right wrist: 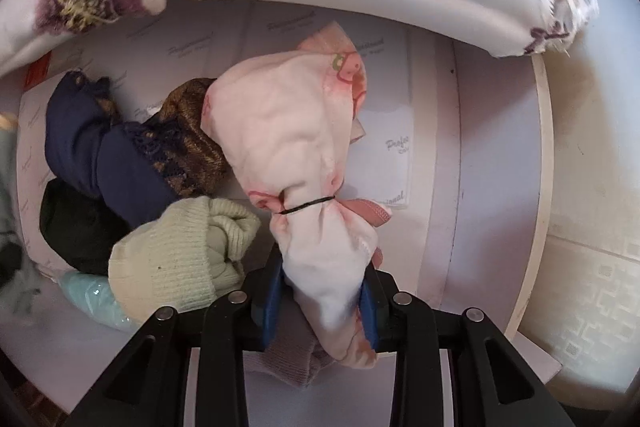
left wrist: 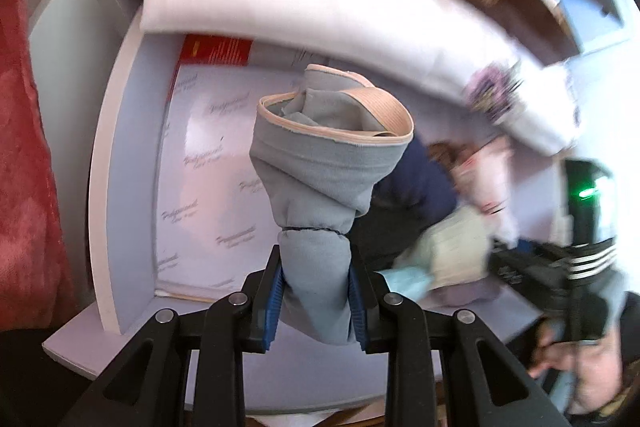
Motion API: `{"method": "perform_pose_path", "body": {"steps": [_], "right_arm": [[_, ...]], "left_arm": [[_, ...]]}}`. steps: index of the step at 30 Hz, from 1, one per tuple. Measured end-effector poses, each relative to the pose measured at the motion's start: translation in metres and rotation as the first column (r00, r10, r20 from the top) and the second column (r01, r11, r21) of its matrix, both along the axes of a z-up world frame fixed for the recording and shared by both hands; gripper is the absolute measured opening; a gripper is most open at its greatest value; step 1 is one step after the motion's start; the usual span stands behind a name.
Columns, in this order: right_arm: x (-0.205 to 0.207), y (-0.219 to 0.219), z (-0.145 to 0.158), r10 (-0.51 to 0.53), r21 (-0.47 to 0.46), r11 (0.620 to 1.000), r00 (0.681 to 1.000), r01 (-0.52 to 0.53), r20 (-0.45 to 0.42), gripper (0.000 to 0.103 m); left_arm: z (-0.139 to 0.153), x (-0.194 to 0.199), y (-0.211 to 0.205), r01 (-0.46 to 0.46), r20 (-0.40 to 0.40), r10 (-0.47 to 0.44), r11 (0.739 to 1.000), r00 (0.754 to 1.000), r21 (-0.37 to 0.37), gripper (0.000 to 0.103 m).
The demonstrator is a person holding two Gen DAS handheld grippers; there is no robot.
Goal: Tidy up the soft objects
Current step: 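Lift the pink printed bundle with the right tool while the left tool holds the grey bundle, then lower the grey stocking bundle into the gold tray and open the left tool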
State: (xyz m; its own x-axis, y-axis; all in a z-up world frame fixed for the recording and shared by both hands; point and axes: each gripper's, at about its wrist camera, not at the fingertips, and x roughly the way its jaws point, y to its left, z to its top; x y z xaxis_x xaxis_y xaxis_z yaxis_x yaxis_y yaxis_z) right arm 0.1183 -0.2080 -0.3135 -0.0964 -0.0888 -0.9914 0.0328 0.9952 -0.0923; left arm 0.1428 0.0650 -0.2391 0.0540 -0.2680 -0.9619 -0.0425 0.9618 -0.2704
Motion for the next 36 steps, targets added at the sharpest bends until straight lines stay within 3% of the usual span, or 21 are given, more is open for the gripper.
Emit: {"method": "perform_pose_path", "body": {"steps": [13, 18, 22, 26, 30, 36], "right_arm": [[0.003, -0.01, -0.016, -0.044, 0.033, 0.998, 0.999, 0.045, -0.019, 0.035], [0.013, -0.013, -0.019, -0.044, 0.037, 0.998, 0.999, 0.045, -0.023, 0.035], [0.017, -0.01, -0.019, -0.036, 0.035, 0.999, 0.999, 0.037, -0.027, 0.035], [0.024, -0.01, -0.016, -0.035, 0.038, 0.999, 0.999, 0.036, -0.029, 0.035], [0.027, -0.008, -0.019, -0.03, 0.038, 0.999, 0.999, 0.032, -0.029, 0.035], [0.025, -0.006, -0.02, -0.007, 0.033, 0.999, 1.0, 0.008, -0.021, 0.035]], "left_arm": [[0.082, 0.011, 0.0, 0.008, 0.18, 0.029, 0.98, 0.983, -0.198, 0.028], [0.119, 0.045, -0.002, 0.008, 0.234, 0.056, 0.964, 0.971, -0.264, 0.028], [0.145, 0.085, -0.005, 0.013, 0.272, 0.055, 0.97, 0.961, -0.241, 0.028], [0.151, 0.125, -0.008, -0.008, 0.295, 0.061, 0.984, 0.953, -0.178, 0.028], [0.145, 0.155, -0.005, -0.011, 0.298, 0.055, 0.989, 0.953, -0.148, 0.028], [0.109, 0.172, -0.01, -0.007, 0.259, 0.029, 0.996, 0.966, -0.087, 0.028]]}}
